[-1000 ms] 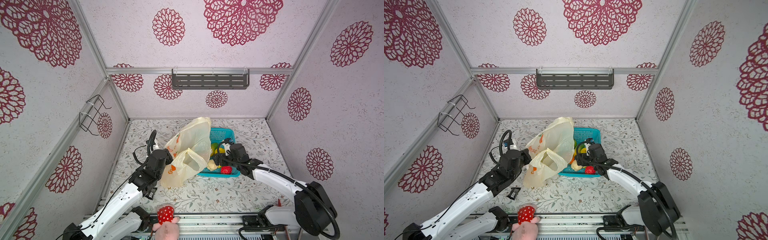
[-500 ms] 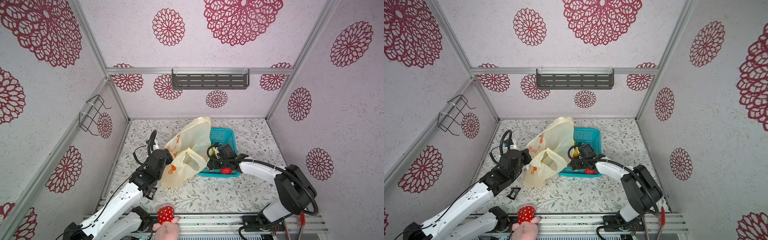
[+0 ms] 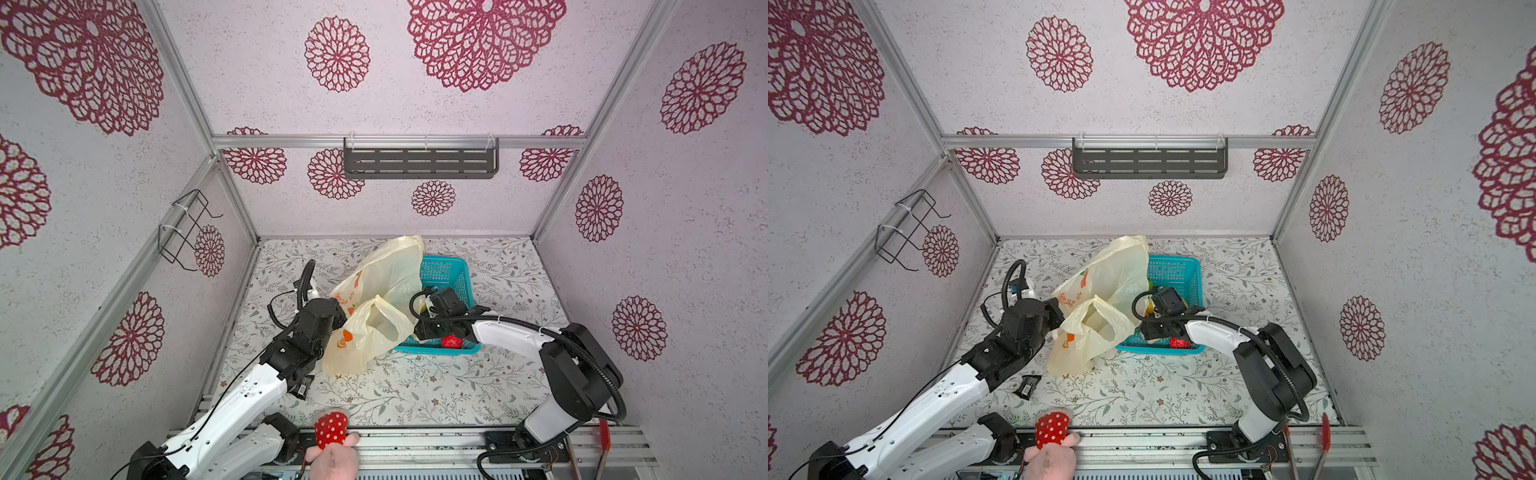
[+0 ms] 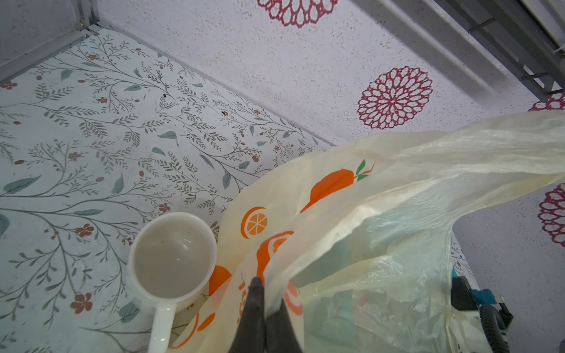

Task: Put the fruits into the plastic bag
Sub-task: 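Move the right gripper back over the basket and grasp the white pear, then lift the white pear into the bag opening and open the right gripper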

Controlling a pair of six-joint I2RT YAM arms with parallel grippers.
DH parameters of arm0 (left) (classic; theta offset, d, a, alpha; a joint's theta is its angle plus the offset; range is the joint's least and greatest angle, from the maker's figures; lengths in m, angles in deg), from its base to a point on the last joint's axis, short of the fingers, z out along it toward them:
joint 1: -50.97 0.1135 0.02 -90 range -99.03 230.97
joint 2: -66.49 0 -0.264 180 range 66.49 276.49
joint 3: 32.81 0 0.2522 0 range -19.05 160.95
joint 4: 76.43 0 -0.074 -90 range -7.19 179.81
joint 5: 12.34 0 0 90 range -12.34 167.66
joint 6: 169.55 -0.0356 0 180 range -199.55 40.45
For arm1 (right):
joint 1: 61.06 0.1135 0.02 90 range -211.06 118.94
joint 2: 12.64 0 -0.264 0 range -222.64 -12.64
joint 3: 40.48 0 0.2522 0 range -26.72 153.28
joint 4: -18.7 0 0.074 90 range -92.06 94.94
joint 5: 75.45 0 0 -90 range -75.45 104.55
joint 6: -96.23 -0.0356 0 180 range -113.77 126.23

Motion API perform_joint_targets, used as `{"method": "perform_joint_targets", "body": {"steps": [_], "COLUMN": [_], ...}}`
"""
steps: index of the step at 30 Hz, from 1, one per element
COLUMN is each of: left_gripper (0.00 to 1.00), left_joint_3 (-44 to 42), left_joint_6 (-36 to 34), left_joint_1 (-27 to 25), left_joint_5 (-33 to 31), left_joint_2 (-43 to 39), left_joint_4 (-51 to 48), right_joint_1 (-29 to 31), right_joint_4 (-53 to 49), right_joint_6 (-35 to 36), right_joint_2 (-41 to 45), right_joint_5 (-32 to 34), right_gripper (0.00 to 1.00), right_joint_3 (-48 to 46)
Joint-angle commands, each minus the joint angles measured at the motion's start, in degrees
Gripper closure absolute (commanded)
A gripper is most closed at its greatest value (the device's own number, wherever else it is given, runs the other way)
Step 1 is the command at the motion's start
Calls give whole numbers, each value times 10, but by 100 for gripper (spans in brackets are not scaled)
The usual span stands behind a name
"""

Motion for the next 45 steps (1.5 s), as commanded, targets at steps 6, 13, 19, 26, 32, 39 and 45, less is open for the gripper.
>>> {"method": "perform_joint_targets", "body": {"steps": [6,13,19,26,32,39,45], "left_gripper": [100,100,100,100,100,100,100], "left_joint_3": [2,2,0,-4,-5,-9,-15], "left_joint_6": [7,4,2,2,3,11,22], "left_joint_1": [4,4,5,4,5,4,4], "left_joint_5": [-5,-6,-5,0,2,3,3], "left_joint_2": [2,-4,-3,-1,-2,-12,-18], "left_joint_4": [6,2,6,18,21,18,16], "right_joint_1": [3,-7,-20,2,30,75,100], "right_joint_4": [9,23,48,99,158,112,41], "right_joint_6": [-18,-21,0,48,42,54,49], "right_joint_2": [33,111,192,218,152,15,-60], "right_joint_5": [40,96,111,19,-67,-103,-90], "right_gripper": [59,63,64,63,63,61,57], "right_joint_3": [-10,-7,8,41,75,171,224]}}
